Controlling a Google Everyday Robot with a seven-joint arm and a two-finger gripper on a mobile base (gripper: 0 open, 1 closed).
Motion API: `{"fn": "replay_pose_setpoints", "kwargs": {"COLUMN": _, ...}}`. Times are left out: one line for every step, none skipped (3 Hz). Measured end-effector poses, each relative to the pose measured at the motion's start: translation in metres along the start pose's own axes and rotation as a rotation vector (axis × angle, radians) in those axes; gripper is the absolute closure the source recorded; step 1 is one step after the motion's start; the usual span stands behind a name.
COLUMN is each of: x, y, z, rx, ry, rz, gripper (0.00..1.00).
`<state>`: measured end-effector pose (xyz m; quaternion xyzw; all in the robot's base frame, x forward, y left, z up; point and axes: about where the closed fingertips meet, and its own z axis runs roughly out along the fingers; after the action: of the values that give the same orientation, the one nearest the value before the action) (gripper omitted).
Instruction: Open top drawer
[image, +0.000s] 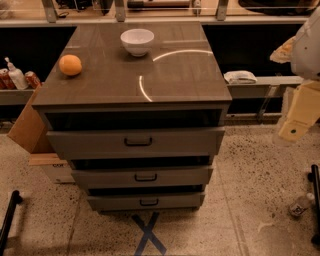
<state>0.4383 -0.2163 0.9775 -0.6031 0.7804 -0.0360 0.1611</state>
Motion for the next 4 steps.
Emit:
{"fn": "replay_pose_setpoints", "kwargs": {"x": 0.0, "y": 0.0, "z": 0.0, "rx": 0.0, "ry": -0.001, "rz": 0.0, "gripper": 0.0}}
{"fn": "replay_pose_setpoints", "kwargs": {"x": -0.001, "y": 0.0, "z": 0.002, "rx": 0.001, "ry": -0.018, "rz": 0.0, "gripper": 0.0}}
{"fn": "replay_pose_setpoints", "kwargs": {"x": 0.0, "y": 0.002, "z": 0.022, "rx": -0.022, "ry": -0.089, "rz": -0.017, "gripper": 0.0}}
{"fn": "replay_pose_setpoints", "kwargs": {"x": 0.003, "y": 0.009, "z": 0.055, "rx": -0.066, "ry": -0.173, "rz": -0.044, "gripper": 0.0}}
